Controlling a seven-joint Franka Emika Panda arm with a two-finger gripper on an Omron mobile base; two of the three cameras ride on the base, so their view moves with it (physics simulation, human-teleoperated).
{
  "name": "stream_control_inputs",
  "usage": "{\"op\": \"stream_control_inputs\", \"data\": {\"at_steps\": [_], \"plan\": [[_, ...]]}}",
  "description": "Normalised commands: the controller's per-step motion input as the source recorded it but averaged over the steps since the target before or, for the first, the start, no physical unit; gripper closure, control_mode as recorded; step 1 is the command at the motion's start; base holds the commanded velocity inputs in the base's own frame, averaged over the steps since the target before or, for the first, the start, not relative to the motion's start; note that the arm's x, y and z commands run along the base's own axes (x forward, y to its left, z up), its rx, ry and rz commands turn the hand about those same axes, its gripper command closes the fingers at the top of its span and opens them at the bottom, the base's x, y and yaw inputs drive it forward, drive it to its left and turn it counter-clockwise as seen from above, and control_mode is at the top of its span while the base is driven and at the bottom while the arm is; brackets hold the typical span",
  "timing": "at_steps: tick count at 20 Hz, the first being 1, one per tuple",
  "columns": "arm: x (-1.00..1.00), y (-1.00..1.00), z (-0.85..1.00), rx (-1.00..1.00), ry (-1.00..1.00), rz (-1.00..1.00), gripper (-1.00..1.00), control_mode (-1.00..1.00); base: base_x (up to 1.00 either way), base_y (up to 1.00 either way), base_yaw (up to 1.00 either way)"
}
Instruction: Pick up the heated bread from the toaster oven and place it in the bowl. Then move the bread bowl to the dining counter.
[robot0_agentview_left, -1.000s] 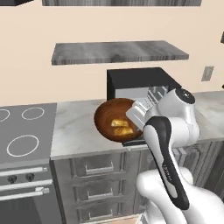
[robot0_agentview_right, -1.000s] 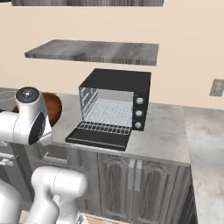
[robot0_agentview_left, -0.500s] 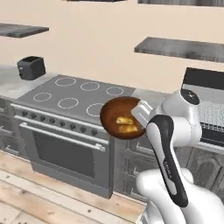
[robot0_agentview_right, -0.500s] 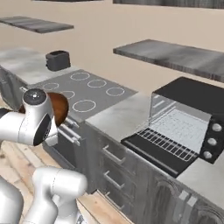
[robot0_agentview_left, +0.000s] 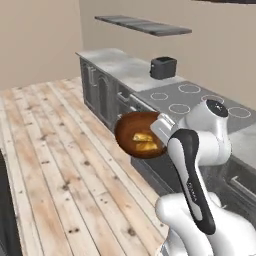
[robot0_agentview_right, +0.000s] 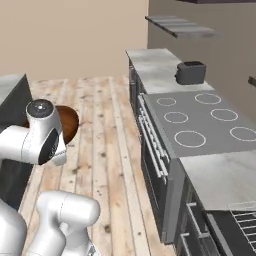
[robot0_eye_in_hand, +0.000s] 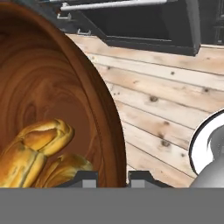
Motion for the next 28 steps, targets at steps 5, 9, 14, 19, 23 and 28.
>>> {"op": "stream_control_inputs", "data": {"at_steps": [5,9,14,19,23,28], "plan": [[0.00,0.00,0.00,0.00,0.00,0.00,1.00,1.00,0.48,0.50,0.73],[0.00,0.00,0.00,0.00,0.00,0.00,1.00,1.00,0.90,0.65,0.58],[0.00,0.00,0.00,0.00,0.00,0.00,1.00,1.00,1.00,0.46,0.37],[0.00,0.00,0.00,0.00,0.00,0.00,1.00,1.00,1.00,-0.35,0.30],[0.00,0.00,0.00,0.00,0.00,0.00,1.00,1.00,1.00,-0.61,0.39],[0.00,0.00,0.00,0.00,0.00,0.00,1.00,1.00,1.00,-0.64,0.43]]}}
